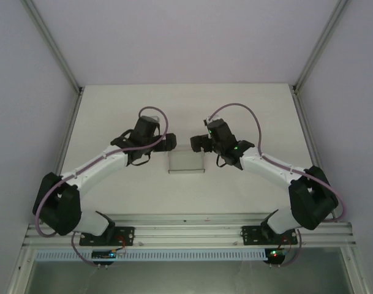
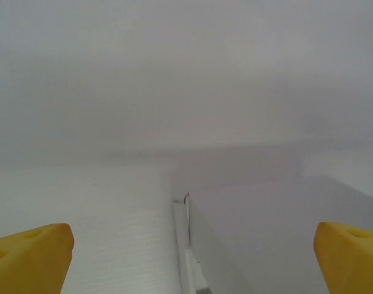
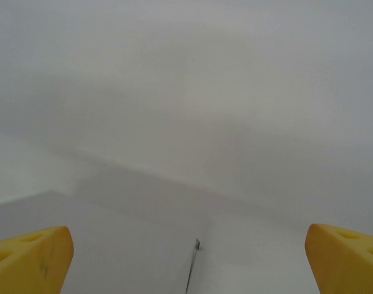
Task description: Assemble paper box
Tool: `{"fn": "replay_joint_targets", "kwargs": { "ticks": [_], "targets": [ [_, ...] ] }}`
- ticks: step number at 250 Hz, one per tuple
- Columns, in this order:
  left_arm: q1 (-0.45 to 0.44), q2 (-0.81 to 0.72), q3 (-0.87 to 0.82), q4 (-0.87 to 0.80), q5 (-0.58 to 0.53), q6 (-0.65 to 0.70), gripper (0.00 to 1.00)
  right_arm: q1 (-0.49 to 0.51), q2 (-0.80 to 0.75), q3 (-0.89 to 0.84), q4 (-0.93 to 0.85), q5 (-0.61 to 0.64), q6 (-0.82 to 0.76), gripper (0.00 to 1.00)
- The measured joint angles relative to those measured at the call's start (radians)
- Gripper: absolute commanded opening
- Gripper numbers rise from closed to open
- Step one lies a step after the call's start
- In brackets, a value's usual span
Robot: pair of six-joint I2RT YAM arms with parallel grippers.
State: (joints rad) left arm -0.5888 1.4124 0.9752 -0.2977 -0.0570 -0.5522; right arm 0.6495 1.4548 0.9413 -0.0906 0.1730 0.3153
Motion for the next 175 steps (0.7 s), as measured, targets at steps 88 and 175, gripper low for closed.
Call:
{"fn": "replay_joint_targets", "kwargs": {
  "ticks": [88,175],
  "targets": [
    [0.002,0.086,-0.135,0.066,0.126,-0.035,0.94,0.001,0.021,-0.177,0.012,-0.048,0.073,0.99],
    [0.021,0.159,-0.169,0.195,0.212,-0.059,0.60,0.005,0.089,-0.205,0.091,-0.058,0.165,0.99]
  ]
}}
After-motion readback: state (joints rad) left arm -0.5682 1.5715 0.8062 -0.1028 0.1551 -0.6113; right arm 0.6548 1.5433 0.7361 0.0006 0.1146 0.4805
